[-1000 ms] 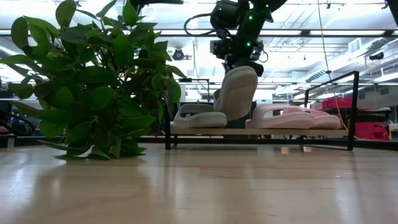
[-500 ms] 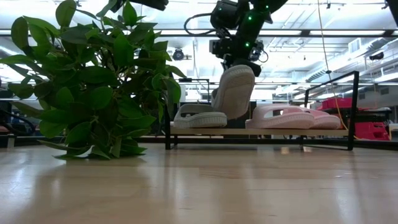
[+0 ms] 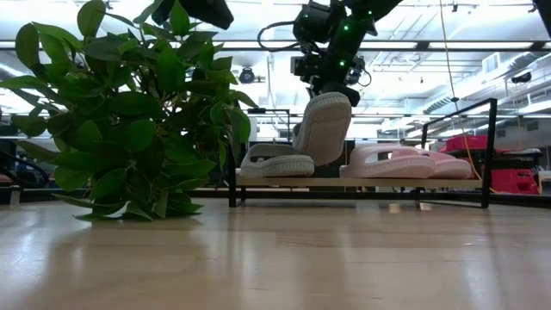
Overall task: Pick and place slides into the shelf
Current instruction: Put the gray slide on the shelf
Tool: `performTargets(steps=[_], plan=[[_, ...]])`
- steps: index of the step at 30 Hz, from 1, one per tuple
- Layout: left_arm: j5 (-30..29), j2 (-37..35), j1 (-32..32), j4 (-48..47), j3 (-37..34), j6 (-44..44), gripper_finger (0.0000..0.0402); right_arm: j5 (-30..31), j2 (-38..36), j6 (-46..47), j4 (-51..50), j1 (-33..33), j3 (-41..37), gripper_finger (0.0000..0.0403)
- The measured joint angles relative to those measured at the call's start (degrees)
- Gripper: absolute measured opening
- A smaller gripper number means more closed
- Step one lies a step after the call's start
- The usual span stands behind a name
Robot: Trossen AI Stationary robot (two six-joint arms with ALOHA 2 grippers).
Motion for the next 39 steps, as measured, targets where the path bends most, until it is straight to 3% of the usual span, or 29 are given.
performTargets(steps=[14,26,39], plan=[[0.22,0.0,0.0,0.11,0.0,0.04,0.0069,-0.8,0.6,1.27,2.22,0.5,-4.71,0.0007],[0.22,0.0,0.07,0.13,0.0,0.14,0.0077,-2.99,0.62,7.4,6.47,2.45,-4.68,0.0007],[0.22,0.0,0.07,0.11,0.0,0.15,0.0069,-1.0,0.62,8.66,6.74,1.9,-4.63,0.0007]])
